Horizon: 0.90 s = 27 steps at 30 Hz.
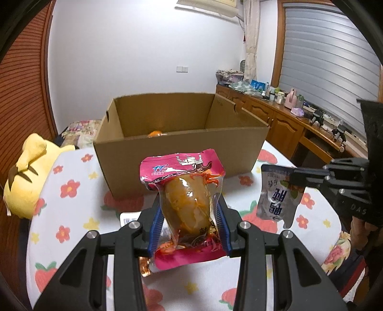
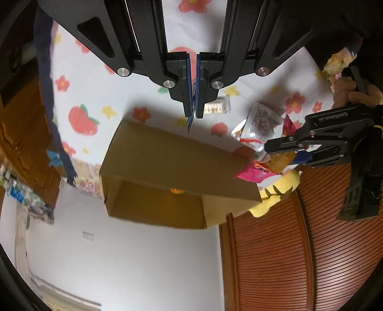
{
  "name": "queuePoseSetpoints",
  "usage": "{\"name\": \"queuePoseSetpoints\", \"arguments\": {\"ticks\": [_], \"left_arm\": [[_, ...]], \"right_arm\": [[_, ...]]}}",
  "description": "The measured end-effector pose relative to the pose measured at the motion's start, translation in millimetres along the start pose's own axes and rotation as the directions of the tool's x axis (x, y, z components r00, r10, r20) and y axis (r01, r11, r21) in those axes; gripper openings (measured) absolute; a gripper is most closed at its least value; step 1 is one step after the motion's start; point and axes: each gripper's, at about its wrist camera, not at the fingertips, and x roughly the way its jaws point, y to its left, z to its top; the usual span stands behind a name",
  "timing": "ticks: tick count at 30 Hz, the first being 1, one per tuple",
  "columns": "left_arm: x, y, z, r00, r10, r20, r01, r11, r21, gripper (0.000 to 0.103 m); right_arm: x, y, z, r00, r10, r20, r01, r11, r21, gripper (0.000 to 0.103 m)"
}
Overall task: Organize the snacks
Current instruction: 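Carry both packs over the box and open both tools to drop them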
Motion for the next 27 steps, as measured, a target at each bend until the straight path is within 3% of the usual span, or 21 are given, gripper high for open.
{"name": "queuePoseSetpoints", "arguments": {"ticks": [8,15,27], "left_arm": [[-2.6,4.2,33.5,0.999,0.011,0.045,-0.013,0.999,0.032,0.040],[1.3,11.2,58.4,0.998,0.014,0.060,-0.016,0.999,0.036,0.040],[19.9,26.2,90.4,0.997,0.033,0.074,-0.037,0.998,0.048,0.040]], "right_arm": [[-22.1,1.0,54.7,0.995,-0.014,0.103,0.022,0.997,-0.073,0.000],[-13.6,-12.6,102.2,0.986,-0.036,0.165,0.052,0.994,-0.094,0.000],[35.8,-46.7,129.0,0.989,-0.046,0.141,0.055,0.997,-0.062,0.000]]}}
